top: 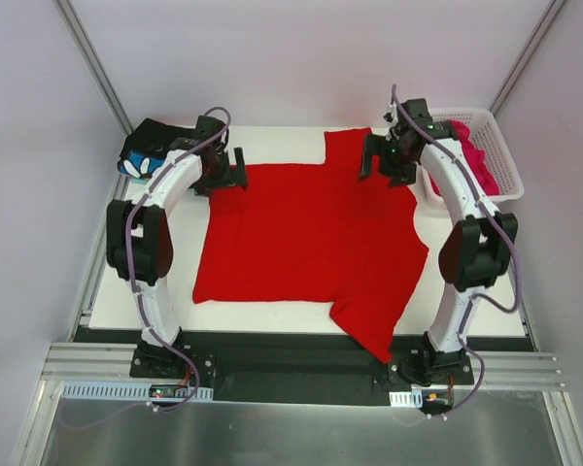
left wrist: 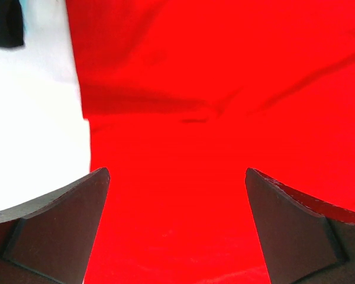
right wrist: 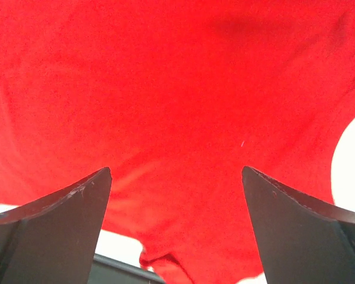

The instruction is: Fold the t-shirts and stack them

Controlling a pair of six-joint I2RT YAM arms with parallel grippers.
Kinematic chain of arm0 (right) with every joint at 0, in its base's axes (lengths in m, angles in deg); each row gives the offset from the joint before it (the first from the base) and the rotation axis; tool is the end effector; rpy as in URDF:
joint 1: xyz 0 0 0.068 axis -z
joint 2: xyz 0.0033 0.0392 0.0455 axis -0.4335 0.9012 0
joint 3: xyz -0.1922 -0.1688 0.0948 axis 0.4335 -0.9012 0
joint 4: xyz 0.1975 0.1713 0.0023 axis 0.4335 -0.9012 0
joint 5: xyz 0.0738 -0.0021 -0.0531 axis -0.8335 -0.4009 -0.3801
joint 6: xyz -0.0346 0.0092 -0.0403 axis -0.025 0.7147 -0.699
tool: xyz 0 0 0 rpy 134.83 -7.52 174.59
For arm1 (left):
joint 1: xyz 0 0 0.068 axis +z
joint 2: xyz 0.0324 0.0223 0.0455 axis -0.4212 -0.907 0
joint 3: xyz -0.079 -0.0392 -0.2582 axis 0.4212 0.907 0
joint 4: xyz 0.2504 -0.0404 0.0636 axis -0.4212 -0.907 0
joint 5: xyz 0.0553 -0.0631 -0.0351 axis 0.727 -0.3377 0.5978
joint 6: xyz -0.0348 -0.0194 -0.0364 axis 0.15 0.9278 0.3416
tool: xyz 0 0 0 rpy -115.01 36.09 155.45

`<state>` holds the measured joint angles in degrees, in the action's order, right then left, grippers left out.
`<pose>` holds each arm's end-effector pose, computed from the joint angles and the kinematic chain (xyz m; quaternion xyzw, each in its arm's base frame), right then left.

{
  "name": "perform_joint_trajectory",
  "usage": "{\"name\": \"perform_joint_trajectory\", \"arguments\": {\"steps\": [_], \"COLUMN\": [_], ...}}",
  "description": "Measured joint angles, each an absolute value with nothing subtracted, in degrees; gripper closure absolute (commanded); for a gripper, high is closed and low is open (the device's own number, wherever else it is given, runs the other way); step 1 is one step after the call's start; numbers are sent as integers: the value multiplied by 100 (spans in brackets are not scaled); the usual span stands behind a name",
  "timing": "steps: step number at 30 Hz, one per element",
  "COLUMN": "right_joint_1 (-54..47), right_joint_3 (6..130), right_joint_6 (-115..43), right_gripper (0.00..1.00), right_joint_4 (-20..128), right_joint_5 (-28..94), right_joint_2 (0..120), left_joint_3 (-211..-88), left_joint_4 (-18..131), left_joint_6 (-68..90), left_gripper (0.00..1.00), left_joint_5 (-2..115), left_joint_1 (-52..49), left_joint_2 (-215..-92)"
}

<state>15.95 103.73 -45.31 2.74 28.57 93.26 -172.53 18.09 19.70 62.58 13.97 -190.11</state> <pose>0.4319 0.0818 0.3136 -0.1348 0.9377 0.1209 0.2966 0.4296 -0.0845 0.2576 -0.0719 0.9448 -0.1036 0.3024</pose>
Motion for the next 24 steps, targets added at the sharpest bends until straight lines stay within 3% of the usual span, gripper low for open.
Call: {"name": "perform_joint_trajectory", "arguments": {"steps": [3, 8, 11, 14, 16, 18, 24], "right_joint_1": [1230, 550, 37, -153, -132, -143, -199], "right_joint_3": [9525, 6926, 5339, 4279, 3910, 3871, 3772], "right_joint_6": [-4491, -4231, -3838, -3385, -3134, -2974, -2590], "right_gripper": [4, 1, 9, 10, 11, 19, 21], "right_joint_4": [280, 599, 499, 232, -83, -343, -638], "right_joint_5": [3008, 3408, 3797, 3928, 4001, 4075, 4088], "right_joint_2": [8469, 6996, 6185, 5167, 4352, 3674, 2411], "left_joint_3": [-16781, -15592, -14807, -14224, -13996, -13863, -13631], "left_joint_4": [1831, 1851, 1796, 1737, 1741, 1750, 1811], "left_joint_6": [1983, 2147, 2282, 2396, 2466, 2549, 2730], "left_gripper": [1, 1, 1, 1, 1, 1, 1], "left_joint_5": [6236, 6240, 6231, 6197, 6192, 6197, 6177], "left_joint_1": [1222, 875, 685, 564, 521, 460, 57], "left_joint_2": [-18493, -17551, -16930, -16286, -15901, -15569, -15173]}}
